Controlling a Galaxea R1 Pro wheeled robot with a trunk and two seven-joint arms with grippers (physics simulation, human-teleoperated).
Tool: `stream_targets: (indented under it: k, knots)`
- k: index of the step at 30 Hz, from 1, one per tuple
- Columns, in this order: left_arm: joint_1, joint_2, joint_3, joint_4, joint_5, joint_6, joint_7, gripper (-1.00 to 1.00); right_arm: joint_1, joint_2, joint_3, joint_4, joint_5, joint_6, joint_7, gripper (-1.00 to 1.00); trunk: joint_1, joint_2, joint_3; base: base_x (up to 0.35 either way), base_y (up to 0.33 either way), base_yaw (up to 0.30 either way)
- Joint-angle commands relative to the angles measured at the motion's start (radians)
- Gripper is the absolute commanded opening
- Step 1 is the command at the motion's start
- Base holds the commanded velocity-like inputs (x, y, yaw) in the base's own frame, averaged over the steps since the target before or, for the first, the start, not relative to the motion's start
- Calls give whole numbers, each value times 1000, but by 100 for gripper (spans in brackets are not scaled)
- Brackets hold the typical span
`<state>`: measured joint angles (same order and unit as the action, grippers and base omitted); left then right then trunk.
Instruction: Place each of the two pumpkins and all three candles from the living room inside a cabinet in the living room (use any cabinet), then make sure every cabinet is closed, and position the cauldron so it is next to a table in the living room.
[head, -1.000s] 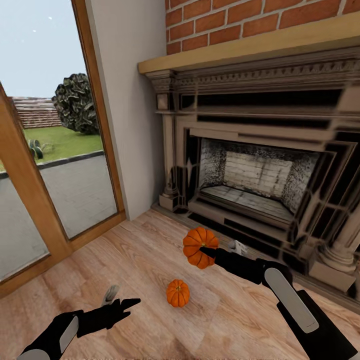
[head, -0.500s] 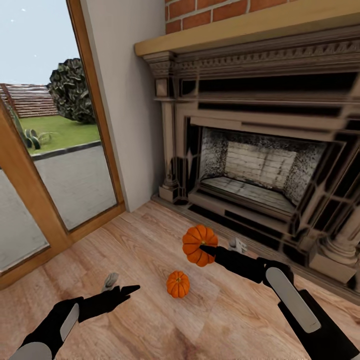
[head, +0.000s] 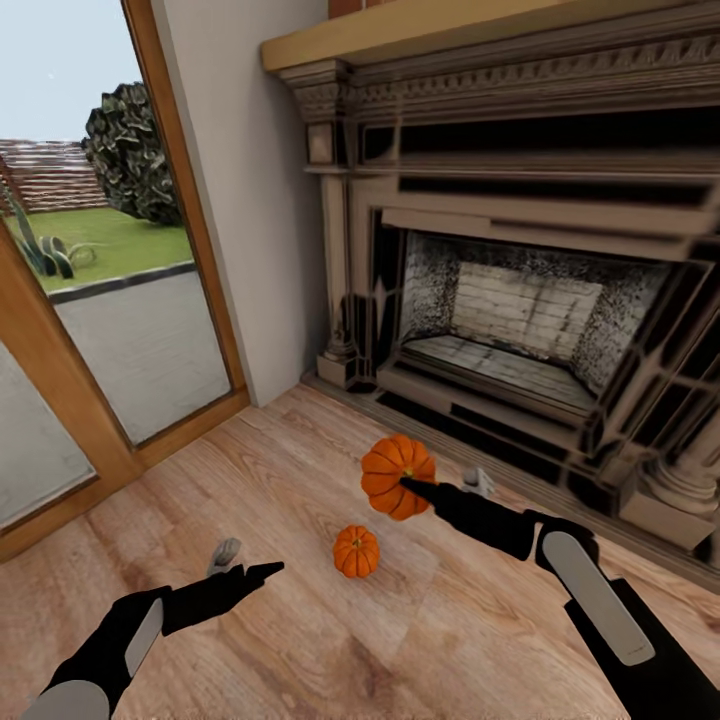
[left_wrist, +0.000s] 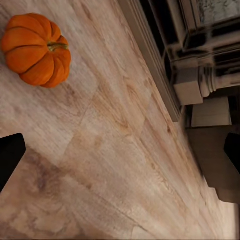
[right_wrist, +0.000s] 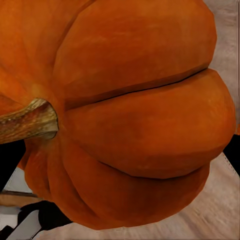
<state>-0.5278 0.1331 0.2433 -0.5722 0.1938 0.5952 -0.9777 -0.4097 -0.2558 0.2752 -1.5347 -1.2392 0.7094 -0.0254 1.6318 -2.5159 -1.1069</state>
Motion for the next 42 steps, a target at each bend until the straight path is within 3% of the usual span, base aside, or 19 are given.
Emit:
stream_targets:
  k: [1, 16, 28, 36, 42]
  knots:
    - [0, 0, 1, 0, 4, 1, -2, 100, 0, -1, -7, 0, -8, 1, 1, -100, 0, -1, -5, 0, 0, 0]
    - [0, 0, 2, 2, 2, -11, 2, 100, 0, 1, -25, 3, -8, -1, 11, -100, 7, -4, -63, 0, 0, -2]
    - [0, 2, 4, 2, 3, -11, 2, 100, 0, 4, -25, 2, -9, -1, 12, -100, 12, -7, -100, 0, 0, -224]
    - [0, 6, 5, 2, 5, -8, 8, 100, 0, 4, -25, 4, -8, -1, 12, -100, 16, -9, -130, 0, 0, -37]
    - [0, 5, 40, 3, 18, -8, 59, 100, 0, 4, -25, 4, -8, -2, 12, -100, 19, -10, -153, 0, 0, -1]
